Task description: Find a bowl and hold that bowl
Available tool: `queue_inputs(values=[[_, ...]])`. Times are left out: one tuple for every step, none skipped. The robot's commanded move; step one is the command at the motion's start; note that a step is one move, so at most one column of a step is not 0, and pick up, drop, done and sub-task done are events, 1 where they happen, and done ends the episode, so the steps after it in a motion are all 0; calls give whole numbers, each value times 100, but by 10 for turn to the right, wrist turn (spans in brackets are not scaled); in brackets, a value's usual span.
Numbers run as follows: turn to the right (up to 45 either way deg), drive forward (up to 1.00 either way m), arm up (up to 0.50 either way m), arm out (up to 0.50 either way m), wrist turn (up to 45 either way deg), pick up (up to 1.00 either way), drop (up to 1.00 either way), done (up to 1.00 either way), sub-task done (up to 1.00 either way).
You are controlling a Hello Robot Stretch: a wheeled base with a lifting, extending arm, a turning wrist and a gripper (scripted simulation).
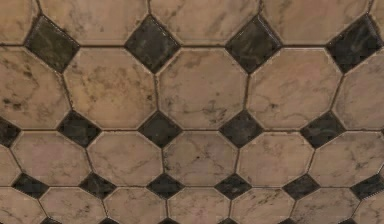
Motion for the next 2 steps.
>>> queue_inputs(values=[[0, 0, 0, 0, 450, 0, 0, 0, 0], [0, 0, 0, 0, 450, 0, 0, 0, 0]])
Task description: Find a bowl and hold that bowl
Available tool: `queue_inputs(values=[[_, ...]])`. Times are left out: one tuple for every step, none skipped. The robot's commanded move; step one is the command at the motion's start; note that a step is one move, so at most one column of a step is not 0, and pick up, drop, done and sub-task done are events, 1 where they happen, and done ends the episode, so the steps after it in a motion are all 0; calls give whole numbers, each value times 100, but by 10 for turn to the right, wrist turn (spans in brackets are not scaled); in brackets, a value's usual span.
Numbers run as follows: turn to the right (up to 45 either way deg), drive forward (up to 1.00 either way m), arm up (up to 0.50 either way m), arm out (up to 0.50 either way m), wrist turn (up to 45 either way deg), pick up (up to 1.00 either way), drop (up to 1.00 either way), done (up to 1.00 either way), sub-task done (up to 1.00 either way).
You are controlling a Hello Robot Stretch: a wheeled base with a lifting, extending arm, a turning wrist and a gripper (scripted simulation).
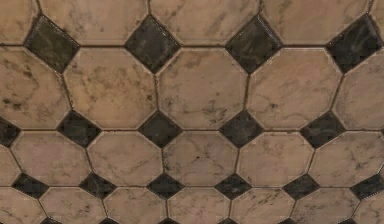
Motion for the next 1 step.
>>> queue_inputs(values=[[0, 0, 0, 0, 450, 0, 0, 0, 0]])
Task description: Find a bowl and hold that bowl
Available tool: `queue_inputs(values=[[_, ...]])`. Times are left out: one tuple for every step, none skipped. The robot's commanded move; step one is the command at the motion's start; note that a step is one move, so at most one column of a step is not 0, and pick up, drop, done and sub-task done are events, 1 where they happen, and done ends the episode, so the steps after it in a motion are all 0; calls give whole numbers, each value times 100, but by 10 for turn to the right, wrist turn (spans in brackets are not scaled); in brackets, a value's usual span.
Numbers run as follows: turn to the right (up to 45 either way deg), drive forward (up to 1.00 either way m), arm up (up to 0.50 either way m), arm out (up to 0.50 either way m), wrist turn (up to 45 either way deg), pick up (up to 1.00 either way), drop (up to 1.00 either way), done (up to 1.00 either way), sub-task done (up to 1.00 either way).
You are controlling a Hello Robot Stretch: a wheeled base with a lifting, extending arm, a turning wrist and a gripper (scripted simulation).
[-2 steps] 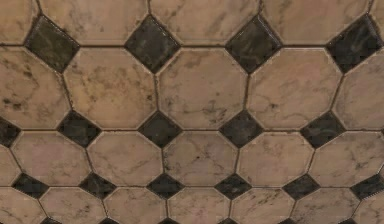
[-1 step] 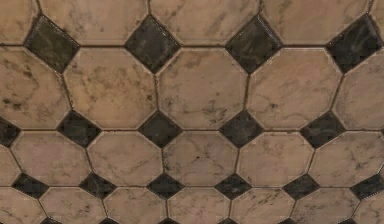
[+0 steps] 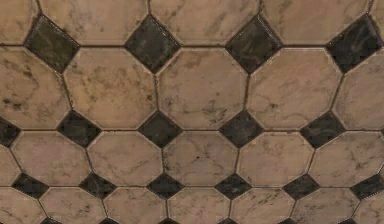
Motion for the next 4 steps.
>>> queue_inputs(values=[[0, 0, 0, 0, 360, 0, 0, 0, 0], [0, 0, -24, 0, 0, 0, 0, 0, 0], [0, 0, 0, 0, 0, 100, 0, 0, 0], [0, 0, 10, 0, 0, 0, 0, 0, 0]])
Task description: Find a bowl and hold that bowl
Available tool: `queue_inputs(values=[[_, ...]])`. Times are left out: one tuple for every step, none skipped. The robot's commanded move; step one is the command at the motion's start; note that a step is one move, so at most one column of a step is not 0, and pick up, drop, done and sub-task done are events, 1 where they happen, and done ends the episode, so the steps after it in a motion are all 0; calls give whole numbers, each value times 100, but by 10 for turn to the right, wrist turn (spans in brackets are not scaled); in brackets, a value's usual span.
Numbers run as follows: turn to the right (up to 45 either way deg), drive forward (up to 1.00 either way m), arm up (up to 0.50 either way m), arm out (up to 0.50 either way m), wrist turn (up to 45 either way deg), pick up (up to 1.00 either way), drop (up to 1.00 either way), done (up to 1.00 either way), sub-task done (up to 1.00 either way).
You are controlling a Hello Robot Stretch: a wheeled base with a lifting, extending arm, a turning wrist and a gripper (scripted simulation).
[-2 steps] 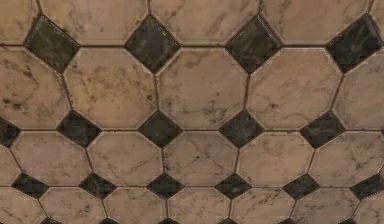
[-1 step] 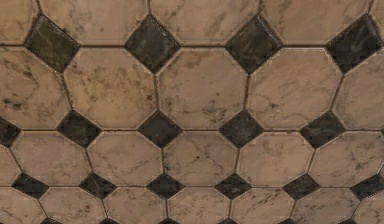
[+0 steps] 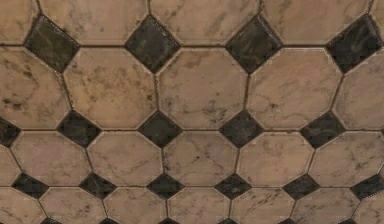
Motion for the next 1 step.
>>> queue_inputs(values=[[0, 0, 0, 0, 0, 0, 0, 100, 0]])
